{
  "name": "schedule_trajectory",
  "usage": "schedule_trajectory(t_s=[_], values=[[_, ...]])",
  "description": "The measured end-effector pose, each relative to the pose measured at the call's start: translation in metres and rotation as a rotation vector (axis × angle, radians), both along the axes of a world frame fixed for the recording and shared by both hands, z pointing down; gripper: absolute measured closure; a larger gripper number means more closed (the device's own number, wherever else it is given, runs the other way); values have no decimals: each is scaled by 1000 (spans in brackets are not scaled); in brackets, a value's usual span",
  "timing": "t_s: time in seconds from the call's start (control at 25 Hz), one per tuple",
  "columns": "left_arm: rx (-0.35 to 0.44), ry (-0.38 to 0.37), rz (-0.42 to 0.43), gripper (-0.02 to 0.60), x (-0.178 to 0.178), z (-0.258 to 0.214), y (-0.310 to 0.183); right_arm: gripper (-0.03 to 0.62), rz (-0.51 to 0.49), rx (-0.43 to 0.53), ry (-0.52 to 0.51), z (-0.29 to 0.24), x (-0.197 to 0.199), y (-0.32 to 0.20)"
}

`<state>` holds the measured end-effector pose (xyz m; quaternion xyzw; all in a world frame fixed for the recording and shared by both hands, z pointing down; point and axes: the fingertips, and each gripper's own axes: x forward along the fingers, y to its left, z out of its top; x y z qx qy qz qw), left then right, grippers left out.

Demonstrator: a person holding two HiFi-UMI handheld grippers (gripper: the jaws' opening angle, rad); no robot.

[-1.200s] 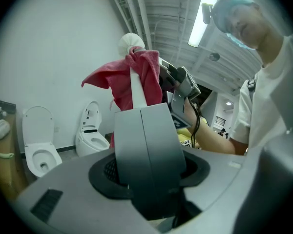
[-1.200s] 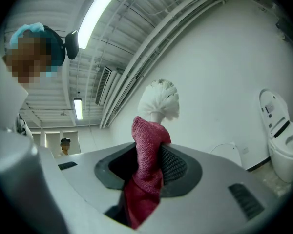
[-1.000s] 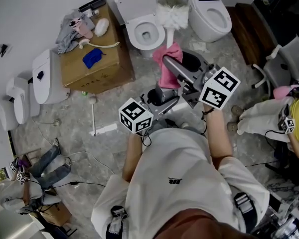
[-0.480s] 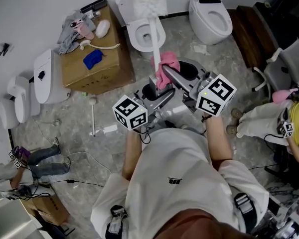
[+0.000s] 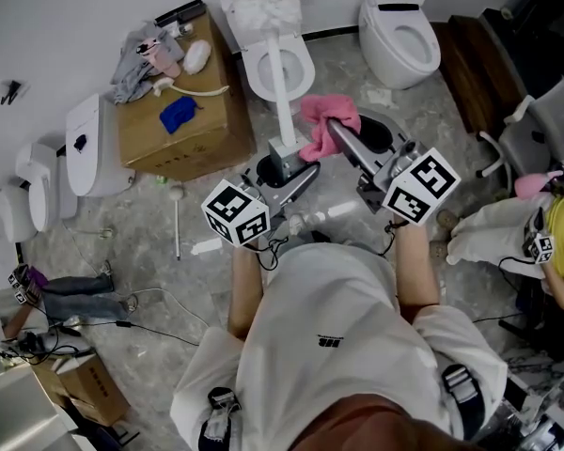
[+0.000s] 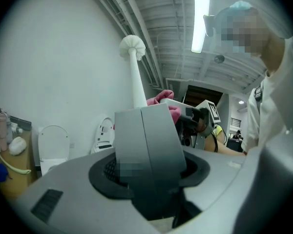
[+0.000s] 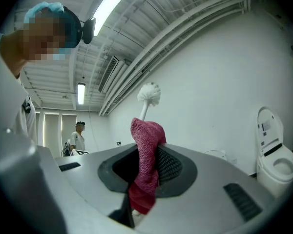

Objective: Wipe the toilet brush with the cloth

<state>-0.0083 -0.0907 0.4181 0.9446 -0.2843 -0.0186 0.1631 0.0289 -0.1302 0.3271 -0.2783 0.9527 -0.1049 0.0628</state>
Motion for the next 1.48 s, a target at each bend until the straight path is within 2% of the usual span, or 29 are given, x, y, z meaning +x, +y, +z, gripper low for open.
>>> schedule_trajectory(t_s=[0.24, 0.56, 1.16, 1.48], values=[[21, 4, -45, 350, -22, -10, -5, 536, 42, 9, 27, 9, 9, -4], [26, 6, -91, 350, -33, -12, -11, 540, 63, -4, 67, 35, 16, -2], [63, -21, -170, 350, -30, -16, -23, 540, 67, -18, 90, 51, 14, -3], [83, -38, -181, 350, -34, -21, -27, 540, 64, -13, 97, 50, 5, -6]])
